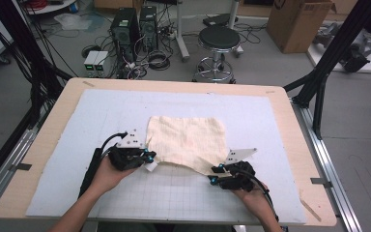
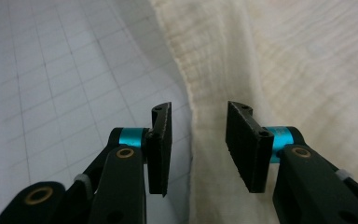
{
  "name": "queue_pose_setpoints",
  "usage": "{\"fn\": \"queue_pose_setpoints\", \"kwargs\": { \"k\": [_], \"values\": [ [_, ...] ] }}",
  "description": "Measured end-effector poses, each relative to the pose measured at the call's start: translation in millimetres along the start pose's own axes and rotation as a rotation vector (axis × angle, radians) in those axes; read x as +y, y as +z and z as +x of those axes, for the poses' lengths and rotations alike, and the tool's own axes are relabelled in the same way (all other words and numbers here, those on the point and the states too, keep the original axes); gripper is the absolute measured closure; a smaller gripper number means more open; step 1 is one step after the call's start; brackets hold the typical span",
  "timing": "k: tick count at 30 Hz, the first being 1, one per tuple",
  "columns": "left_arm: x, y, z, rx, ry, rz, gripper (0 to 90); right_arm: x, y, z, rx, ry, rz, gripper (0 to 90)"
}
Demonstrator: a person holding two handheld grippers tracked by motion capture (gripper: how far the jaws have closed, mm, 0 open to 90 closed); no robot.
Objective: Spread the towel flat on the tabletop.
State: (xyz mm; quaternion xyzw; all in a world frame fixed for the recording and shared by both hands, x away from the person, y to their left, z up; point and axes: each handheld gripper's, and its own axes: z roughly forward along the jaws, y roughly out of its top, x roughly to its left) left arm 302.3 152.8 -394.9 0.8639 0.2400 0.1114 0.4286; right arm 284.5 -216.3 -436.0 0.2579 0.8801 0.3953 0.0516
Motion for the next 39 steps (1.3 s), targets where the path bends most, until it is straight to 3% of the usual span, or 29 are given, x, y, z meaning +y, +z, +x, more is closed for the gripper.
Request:
{"fn": "queue_pose_setpoints", "kwargs": {
  "k": [2,8,10,13,17,23,27,35,39],
  "values": [
    [-6.8,-2.9,-0.8,0.005,-0.003,0.005,88.6,-0.6,5.2,0.7,0.002,-0.011,0.030,63.5],
    [-15.0,-4.0,-1.7,0.011,-0.004,0.017,88.6,-0.4,5.7,-3.9,-0.027,-0.019,0.023,84.5],
    [-14.6,-5.5,-2.8,0.010,0.001,0.009,88.6,0.5,5.7,-3.4,-0.029,-0.031,0.028,86.5],
    [-14.9,-9.5,-5.8,0.009,0.006,0.007,88.6,1.5,3.6,-0.1,-0.021,-0.034,0.034,87.1],
    [-20.6,-22.4,-13.7,0.011,0.012,-0.007,88.5,5.3,-6.7,14.0,-0.001,-0.069,-0.004,87.1],
    [-42.0,-39.3,-32.5,0.018,0.005,-0.031,88.6,5.6,-18.8,37.8,0.030,-0.104,-0.036,87.1],
    [-55.6,-47.2,-45.0,0.027,0.013,-0.028,88.6,3.4,-18.0,50.1,0.057,-0.123,-0.018,87.0],
    [-69.7,-51.8,-61.4,0.004,0.022,-0.007,88.5,-4.1,-11.6,54.2,0.090,-0.111,0.008,86.5],
    [-75.8,-50.1,-62.0,-0.009,0.012,0.005,88.4,-7.1,-9.7,53.6,0.101,-0.100,0.007,83.8]
  ]
}}
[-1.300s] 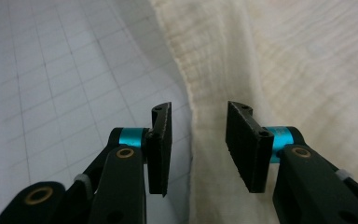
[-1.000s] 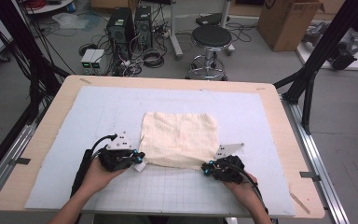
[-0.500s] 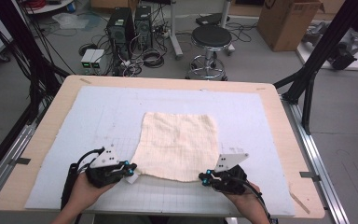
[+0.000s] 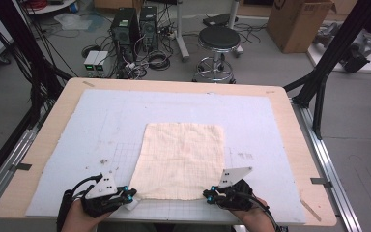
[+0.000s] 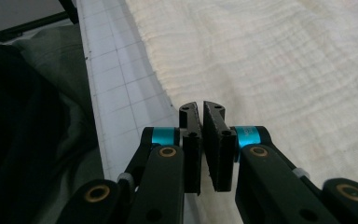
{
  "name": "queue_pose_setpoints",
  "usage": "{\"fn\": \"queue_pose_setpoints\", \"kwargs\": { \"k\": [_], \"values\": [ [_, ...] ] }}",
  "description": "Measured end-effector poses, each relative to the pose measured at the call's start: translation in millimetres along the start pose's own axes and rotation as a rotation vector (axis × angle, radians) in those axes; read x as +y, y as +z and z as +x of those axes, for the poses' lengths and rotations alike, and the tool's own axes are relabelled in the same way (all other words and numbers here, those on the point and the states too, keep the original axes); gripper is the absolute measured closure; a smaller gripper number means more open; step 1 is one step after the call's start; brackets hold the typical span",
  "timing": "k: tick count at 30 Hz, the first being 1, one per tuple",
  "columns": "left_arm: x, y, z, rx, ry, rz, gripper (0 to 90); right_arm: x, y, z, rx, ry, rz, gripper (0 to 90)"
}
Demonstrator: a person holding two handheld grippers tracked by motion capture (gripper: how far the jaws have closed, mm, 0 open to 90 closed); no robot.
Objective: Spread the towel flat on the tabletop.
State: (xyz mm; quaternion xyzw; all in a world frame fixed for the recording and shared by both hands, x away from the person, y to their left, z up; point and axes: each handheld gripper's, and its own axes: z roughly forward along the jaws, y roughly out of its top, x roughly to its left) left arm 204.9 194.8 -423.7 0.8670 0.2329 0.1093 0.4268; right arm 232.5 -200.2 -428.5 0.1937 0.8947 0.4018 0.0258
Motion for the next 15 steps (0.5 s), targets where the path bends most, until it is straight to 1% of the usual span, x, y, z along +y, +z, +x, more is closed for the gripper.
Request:
{"fn": "queue_pose_setpoints", "kwargs": {
  "k": [1,2,3,4,6,7,8,10,13,15],
  "values": [
    [-1.0,0.7,0.5,-0.006,-0.011,-0.010,87.9,0.0,-0.7,0.4,0.004,0.012,-0.004,79.1],
    [-1.2,0.6,2.0,-0.024,-0.021,-0.020,84.9,0.4,-1.3,-0.3,0.010,0.021,-0.014,72.1],
    [-1.0,0.1,3.3,-0.037,-0.030,-0.031,79.1,1.2,-2.7,-1.6,0.021,0.031,-0.025,71.4],
    [-0.4,-0.7,4.5,-0.035,-0.030,-0.044,75.5,2.2,-4.7,-2.1,0.031,0.031,-0.039,69.7],
    [1.7,-1.3,8.4,-0.037,-0.047,-0.065,71.8,4.9,-9.7,-2.9,0.014,0.033,-0.068,64.4],
    [2.8,-0.5,10.7,-0.030,-0.057,-0.075,70.4,6.5,-12.3,-4.8,0.008,0.040,-0.075,63.3],
    [4.1,0.8,13.9,-0.022,-0.062,-0.076,68.7,8.1,-14.2,-7.6,-0.009,0.041,-0.083,62.1],
    [7.3,4.6,21.9,-0.011,-0.081,-0.082,65.4,12.2,-17.4,-14.7,-0.044,0.059,-0.092,61.9],
    [14.6,12.0,36.7,0.005,-0.110,-0.105,64.2,21.1,-19.7,-30.3,-0.101,0.081,-0.106,60.2],
    [20.2,18.2,47.4,0.048,-0.126,-0.126,63.1,28.0,-19.3,-45.4,-0.165,0.082,-0.108,60.2]
  ]
}}
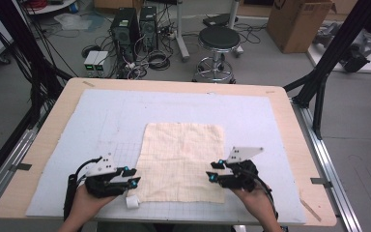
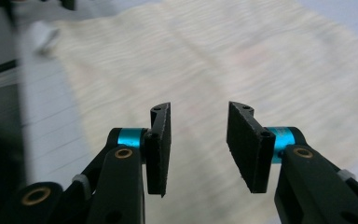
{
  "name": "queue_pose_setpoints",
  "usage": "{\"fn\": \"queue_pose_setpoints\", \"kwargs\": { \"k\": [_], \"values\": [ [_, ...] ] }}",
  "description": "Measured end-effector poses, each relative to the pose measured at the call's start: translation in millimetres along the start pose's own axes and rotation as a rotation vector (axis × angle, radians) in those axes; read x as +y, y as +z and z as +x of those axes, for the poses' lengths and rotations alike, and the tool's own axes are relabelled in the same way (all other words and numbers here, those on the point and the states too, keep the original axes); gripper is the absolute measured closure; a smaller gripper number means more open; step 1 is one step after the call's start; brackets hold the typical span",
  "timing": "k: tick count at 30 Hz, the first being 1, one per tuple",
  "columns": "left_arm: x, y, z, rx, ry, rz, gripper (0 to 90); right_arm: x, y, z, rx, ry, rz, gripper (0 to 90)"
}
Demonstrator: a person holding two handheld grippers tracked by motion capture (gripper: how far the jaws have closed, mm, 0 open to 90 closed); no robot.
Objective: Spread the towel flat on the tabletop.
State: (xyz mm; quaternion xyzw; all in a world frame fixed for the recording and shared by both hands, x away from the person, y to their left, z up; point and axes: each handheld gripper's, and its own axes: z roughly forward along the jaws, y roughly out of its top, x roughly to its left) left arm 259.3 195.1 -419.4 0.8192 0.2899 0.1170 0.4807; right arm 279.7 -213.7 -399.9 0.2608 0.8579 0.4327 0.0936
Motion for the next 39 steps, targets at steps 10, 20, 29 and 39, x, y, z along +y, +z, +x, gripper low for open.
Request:
{"fn": "queue_pose_setpoints", "kwargs": {
  "k": [10,20,29,39],
  "values": [
    [11.0,37.5,30.5,0.077,-0.045,0.042,73.3,21.5,35.0,-88.9,-0.201,0.135,0.037,72.1],
    [9.3,40.1,31.5,0.073,-0.043,0.064,74.1,21.1,63.4,-141.2,-0.301,0.259,0.099,71.6],
    [8.8,38.7,35.4,0.074,-0.052,0.054,73.5,27.1,58.5,-144.7,-0.364,0.258,0.053,85.4],
    [10.4,36.9,36.5,0.080,-0.073,0.002,65.0,30.1,52.3,-130.0,-0.262,0.238,0.053,66.9]
  ]
}}
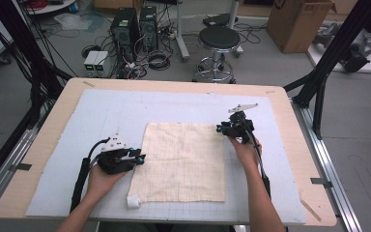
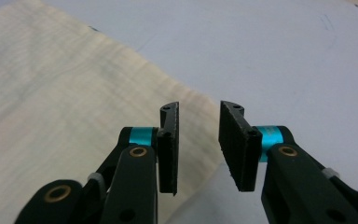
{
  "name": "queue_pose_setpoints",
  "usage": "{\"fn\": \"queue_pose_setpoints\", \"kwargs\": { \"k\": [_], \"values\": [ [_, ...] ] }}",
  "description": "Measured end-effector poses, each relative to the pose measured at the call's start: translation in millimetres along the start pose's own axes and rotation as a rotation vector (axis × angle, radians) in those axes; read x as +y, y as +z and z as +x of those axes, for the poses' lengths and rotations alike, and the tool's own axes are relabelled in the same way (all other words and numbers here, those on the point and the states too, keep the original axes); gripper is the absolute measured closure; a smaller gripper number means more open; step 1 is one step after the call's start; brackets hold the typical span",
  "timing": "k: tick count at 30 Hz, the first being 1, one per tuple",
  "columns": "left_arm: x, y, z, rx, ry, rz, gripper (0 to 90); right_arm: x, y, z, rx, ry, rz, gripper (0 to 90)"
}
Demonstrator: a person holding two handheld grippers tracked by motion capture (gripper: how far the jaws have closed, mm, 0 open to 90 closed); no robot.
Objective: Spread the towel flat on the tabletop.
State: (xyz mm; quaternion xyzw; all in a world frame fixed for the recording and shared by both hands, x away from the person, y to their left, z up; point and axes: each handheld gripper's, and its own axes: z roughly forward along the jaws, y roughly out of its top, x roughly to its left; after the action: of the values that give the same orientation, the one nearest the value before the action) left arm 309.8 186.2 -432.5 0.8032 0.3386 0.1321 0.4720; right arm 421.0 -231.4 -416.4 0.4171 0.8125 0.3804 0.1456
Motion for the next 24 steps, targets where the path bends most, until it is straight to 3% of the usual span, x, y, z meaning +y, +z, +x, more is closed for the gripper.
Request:
{"fn": "queue_pose_setpoints", "kwargs": {
  "k": [8,11,18,24],
  "values": [
    [0.1,-0.7,4.0,0.016,-0.003,0.002,60.8,-4.4,-8.7,18.8,0.114,-0.027,-0.021,57.3],
    [1.4,0.2,5.8,0.018,-0.011,0.000,58.9,-6.9,-13.5,24.2,0.131,-0.043,-0.043,54.3],
    [5.6,2.7,7.3,0.011,-0.030,-0.017,52.3,-16.3,-24.7,30.1,0.165,-0.021,-0.076,47.4],
    [7.5,0.5,8.7,0.009,-0.028,-0.018,49.5,-25.5,-30.6,39.5,0.188,-0.039,-0.103,41.0]
  ]
}}
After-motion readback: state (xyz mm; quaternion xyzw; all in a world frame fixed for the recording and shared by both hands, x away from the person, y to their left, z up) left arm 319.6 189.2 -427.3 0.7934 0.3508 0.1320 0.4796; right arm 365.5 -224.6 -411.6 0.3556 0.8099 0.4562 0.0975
